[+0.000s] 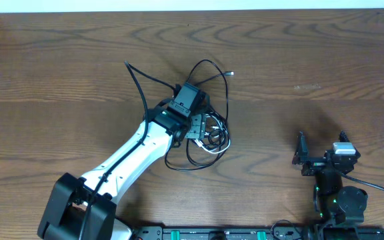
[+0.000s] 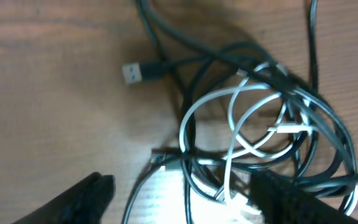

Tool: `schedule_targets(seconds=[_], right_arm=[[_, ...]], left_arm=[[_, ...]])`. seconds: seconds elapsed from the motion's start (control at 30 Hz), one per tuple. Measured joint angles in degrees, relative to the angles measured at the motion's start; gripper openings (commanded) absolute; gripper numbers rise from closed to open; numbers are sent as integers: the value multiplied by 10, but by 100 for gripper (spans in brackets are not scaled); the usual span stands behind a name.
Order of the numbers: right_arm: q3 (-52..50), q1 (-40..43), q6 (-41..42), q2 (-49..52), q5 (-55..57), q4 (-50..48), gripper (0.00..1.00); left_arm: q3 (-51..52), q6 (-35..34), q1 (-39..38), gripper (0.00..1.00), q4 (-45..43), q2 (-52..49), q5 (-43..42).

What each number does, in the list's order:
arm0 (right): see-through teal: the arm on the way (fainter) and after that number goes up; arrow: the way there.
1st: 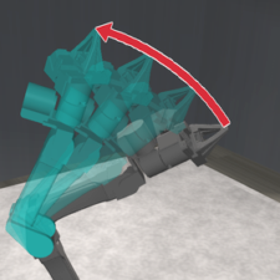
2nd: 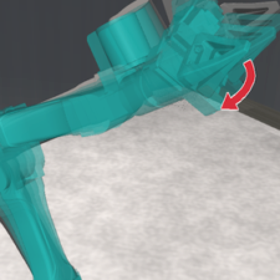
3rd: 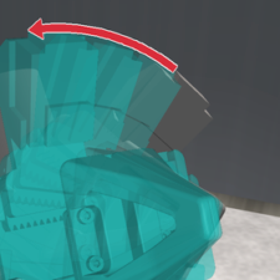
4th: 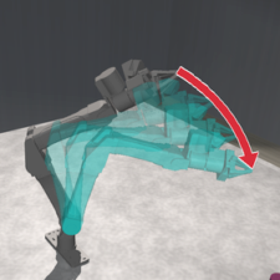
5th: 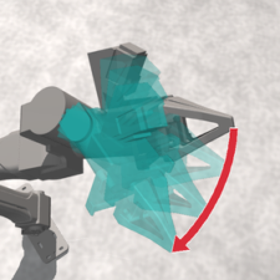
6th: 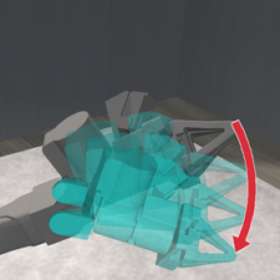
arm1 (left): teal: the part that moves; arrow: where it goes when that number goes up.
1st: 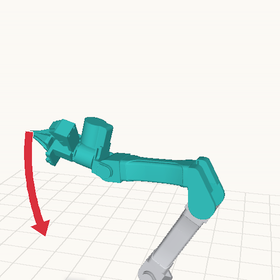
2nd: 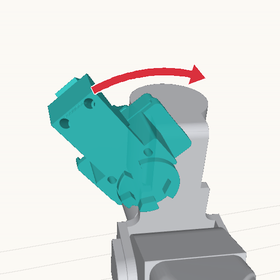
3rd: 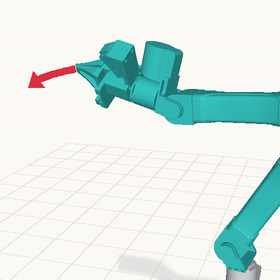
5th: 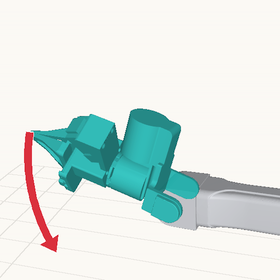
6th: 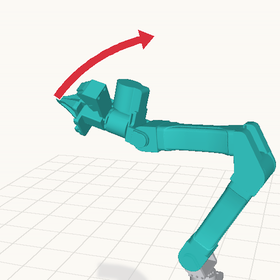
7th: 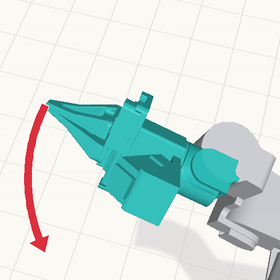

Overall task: Untangle cables
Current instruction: 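Lower the left gripper and grasp the black and white cables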

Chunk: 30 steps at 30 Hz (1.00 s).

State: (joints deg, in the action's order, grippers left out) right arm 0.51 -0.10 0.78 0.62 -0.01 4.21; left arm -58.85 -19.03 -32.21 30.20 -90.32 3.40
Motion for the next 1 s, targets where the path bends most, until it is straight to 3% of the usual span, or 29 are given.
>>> schedule_targets(seconds=[0.13,0.43,0.57,0.9,1.0], right_arm=[[0,0,0,0,0,0,99],[0,0,0,0,0,0,99],[0,0,0,0,0,0,99],[0,0,0,0,0,0,99],[0,0,0,0,0,0,99]], left_arm=[[0,0,0,60,-23,0,0],[0,0,-1,59,-37,-19,20],[0,0,-1,52,-45,-39,26],[0,0,-1,51,-84,-91,28],[0,0,-1,46,-91,-97,30]])
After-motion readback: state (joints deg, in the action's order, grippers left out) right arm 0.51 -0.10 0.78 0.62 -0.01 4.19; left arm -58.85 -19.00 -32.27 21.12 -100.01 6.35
